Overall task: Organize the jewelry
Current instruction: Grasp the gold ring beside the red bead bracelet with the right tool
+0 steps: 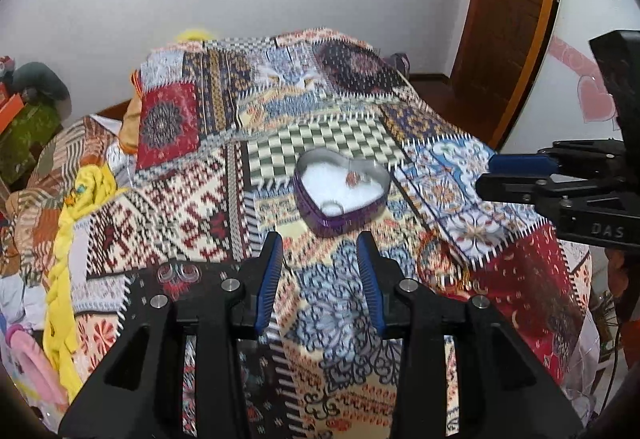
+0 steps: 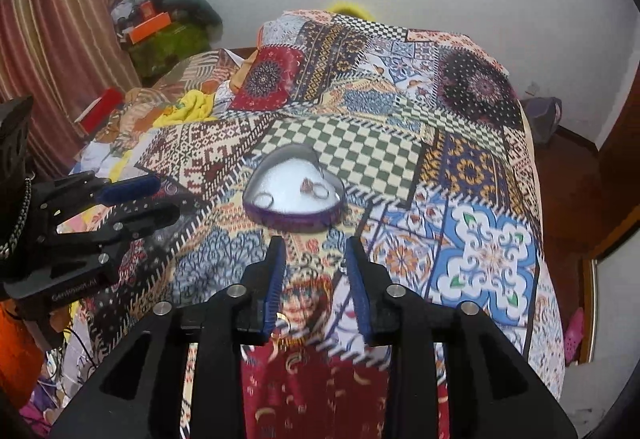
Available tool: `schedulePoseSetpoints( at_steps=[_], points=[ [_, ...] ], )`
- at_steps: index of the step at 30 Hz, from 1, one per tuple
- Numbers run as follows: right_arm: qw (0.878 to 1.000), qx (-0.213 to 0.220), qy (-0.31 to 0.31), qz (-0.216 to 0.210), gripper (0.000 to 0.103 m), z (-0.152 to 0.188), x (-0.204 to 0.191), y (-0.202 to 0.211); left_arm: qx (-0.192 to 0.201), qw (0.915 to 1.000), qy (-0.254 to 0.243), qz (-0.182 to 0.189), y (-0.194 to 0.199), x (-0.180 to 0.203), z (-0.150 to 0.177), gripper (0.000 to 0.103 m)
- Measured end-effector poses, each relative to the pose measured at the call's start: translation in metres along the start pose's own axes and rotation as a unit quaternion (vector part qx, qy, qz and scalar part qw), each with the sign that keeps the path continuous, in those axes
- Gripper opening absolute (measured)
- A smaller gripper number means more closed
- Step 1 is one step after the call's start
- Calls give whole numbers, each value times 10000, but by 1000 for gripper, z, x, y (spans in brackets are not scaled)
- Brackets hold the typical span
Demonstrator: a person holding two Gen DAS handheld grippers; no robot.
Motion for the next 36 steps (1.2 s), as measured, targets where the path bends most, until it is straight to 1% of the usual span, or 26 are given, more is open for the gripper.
schedulePoseSetpoints(
  at_steps=[1,3,7,10,15,19,22,24,26,27,28,29,30,31,36],
  points=[
    [10000,5,-29,-4,39,4,2,0,-80,10000,-17,22,-2,2,4,38],
    [10000,35,-54,11,48,12,3,2,-206,9997,-89,38,-5,8,13,38],
    [9999,-5,-73,77,48,25,6,1,-381,9990,-193,103,-11,19,28,38],
    [9998,-22,-50,192,48,35,8,0,-462,9986,-108,215,-16,24,37,38],
    [9996,-121,-53,234,48,51,9,-6,-562,9977,-10,374,-26,32,47,38],
    [9995,-179,-8,250,48,61,7,-12,-492,9978,-198,397,-29,42,48,38],
    [9998,-75,23,171,48,62,4,-13,-373,9980,-342,380,-32,46,44,37],
    [10000,-25,27,91,48,62,1,-14,-344,9977,-417,401,-35,48,42,33],
    [10000,-8,31,16,48,60,-2,-16,-381,9970,-451,499,-41,50,42,26],
    [10000,-8,51,8,47,60,-3,-18,-399,9969,-452,508,-44,50,41,25],
    [10000,-12,69,-2,41,59,-5,-20,-417,9969,-442,501,-47,49,41,22],
    [9999,-58,107,-49,38,58,-7,-23,-436,9969,-419,501,-50,48,41,20],
    [9999,-90,122,-77,33,58,-8,-25,-439,9970,-389,506,-52,47,42,20],
    [9998,-121,145,-89,30,58,-9,-28,-427,9971,-348,520,-53,46,42,20],
    [9991,-287,265,-148,24,62,-15,-41,-357,9974,-224,592,-55,45,43,19]
  ],
)
Point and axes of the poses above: each gripper's, at about its wrist camera, not at the fingertips, and y roughly against the way its jaws point, x to its right, z to its underside, the point moved 7 cm from there along -y, roughly the way its jaws point, and after that the axes turned 6 degrees about -y, right-handed, at the moved point
